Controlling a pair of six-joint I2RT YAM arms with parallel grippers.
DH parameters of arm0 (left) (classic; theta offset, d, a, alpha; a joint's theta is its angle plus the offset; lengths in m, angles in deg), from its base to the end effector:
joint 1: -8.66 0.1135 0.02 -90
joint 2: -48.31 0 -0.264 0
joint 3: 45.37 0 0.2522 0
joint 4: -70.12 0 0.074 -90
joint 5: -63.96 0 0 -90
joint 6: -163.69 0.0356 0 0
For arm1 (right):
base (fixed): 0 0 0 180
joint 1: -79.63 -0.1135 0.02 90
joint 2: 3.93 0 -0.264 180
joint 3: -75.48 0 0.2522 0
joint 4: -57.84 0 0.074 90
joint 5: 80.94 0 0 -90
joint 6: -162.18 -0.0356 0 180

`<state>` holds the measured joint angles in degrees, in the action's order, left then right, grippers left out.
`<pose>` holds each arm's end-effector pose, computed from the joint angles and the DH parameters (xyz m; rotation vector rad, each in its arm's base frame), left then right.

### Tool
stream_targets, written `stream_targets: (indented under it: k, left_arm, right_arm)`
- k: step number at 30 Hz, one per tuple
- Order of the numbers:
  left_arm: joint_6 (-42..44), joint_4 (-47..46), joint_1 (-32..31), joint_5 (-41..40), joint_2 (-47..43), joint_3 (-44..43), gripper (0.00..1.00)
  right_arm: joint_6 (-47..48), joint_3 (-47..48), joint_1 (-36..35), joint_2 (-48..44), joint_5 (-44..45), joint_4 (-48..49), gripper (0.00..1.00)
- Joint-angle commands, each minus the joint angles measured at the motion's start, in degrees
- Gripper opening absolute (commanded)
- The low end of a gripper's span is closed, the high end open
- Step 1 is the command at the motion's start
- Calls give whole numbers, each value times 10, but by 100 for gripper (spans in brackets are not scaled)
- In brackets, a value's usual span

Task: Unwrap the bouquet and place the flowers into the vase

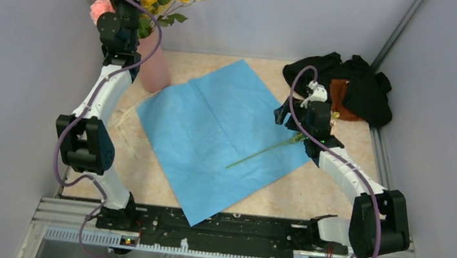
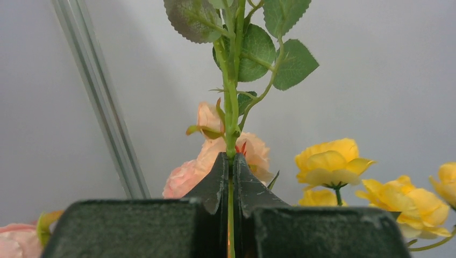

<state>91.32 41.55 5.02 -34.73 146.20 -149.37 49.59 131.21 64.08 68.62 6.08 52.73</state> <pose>0.3963 -0.0198 0.4640 0.0407 0.9766 0.2977 0.2730 0.0779 0.2515 0.0871 1.9830 0.4867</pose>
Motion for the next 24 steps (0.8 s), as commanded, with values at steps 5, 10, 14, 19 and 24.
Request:
stream_targets:
  k: [5,10,14,19,24]
  left_arm:
    - [-37,-48,26,47,31,8,0]
    - [-42,-45,30,43,36,22,0]
    - [-66,-55,30,37,17,70,0]
    - [-76,-67,30,38,0,127,0]
    - [-81,-90,29,29,-15,191,0]
  right_arm:
    - [6,1,5,7,-4,32,73]
    - [6,1,5,11,-6,35,73]
    - [4,0,5,14,-11,39,73]
    - [3,-1,5,11,-18,40,73]
    - [1,-2,5,12,-20,42,73]
